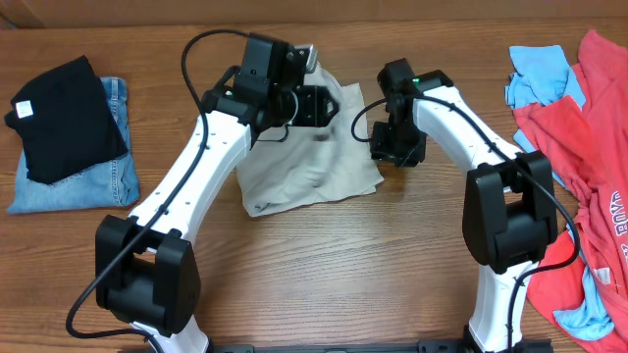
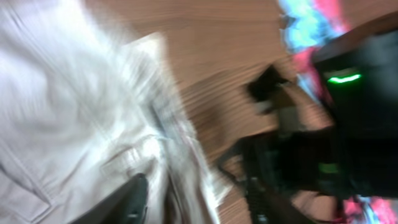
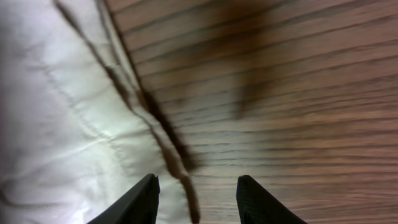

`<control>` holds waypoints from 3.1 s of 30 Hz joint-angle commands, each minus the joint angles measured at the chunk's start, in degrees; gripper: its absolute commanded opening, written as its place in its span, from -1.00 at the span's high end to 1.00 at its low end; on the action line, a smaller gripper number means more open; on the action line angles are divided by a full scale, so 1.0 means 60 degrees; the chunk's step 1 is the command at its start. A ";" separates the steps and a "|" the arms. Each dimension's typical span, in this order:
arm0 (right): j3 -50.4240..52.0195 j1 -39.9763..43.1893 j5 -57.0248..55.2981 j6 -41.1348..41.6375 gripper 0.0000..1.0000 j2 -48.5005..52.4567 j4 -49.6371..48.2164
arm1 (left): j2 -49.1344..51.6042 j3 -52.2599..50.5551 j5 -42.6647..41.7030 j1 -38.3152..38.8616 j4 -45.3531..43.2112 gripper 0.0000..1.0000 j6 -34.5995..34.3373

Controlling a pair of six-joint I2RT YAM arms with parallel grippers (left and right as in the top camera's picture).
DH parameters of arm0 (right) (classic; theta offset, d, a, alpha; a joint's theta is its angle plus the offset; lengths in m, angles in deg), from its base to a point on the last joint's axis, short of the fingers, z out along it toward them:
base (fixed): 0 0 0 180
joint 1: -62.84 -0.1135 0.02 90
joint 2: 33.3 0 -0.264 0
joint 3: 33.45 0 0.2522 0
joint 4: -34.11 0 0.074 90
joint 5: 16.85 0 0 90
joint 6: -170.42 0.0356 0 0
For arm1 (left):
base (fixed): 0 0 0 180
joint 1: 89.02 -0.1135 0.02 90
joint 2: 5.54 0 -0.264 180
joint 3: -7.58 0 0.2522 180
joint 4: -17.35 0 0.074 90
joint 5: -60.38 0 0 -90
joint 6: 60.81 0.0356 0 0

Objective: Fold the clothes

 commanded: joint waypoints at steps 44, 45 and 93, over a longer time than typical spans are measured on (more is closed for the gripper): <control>-0.1927 0.0375 0.5187 -0.4575 -0.12 0.1861 -0.1789 | 0.0033 0.0266 0.1341 -0.2605 0.3683 -0.25 0.1464; -0.1927 0.0335 0.5191 -0.4575 -0.11 0.1894 -0.1832 | 0.0033 0.0266 0.1341 -0.2608 0.3683 -0.25 0.1464; -0.4834 0.1606 -0.2685 -0.0492 0.82 0.2368 0.2259 | 0.0033 0.0266 0.1574 -0.2568 0.3843 -0.24 0.1468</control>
